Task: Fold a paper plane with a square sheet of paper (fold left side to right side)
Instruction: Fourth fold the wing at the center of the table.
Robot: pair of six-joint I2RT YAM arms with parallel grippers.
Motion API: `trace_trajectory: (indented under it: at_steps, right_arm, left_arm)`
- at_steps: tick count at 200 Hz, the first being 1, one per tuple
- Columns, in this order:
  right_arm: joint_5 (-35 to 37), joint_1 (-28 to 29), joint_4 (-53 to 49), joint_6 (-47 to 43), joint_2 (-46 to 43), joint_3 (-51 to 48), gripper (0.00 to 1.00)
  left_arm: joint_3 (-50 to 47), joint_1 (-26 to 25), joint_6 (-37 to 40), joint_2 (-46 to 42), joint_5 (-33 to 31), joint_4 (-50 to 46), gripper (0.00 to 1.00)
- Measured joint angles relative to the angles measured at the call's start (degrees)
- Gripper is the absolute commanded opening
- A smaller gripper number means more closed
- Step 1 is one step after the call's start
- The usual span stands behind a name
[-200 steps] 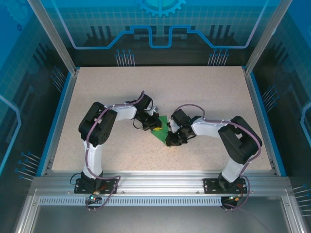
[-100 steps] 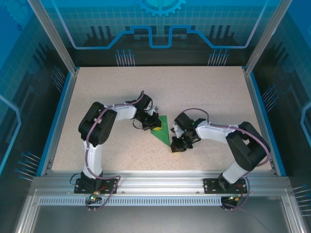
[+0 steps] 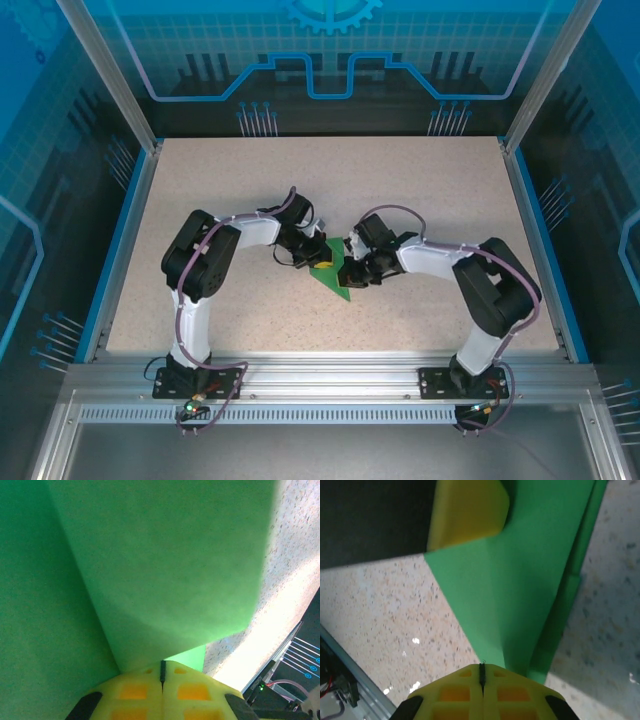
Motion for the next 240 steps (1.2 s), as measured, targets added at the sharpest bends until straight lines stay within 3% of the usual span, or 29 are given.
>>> trace_trajectory:
  at_steps: [89, 145, 240]
  right_arm:
    - [1.3, -1.0, 0.7, 0.9, 2.9, 0.2, 0.01]
    - [1.0, -1.2, 0.7, 0.8, 3.1, 0.3, 0.0]
    - [0.8, -1.3, 0.7, 0.6, 3.2, 0.2, 0.0]
  left_arm:
    - [-0.3, 0.0, 0.0, -0.1, 0.0, 0.6, 0.0]
    - [-6.4, 0.3, 0.3, -5.5, -0.2, 6.6, 0.01]
    - [-8.2, -2.0, 1.6, -6.5, 5.4, 11.1, 0.0]
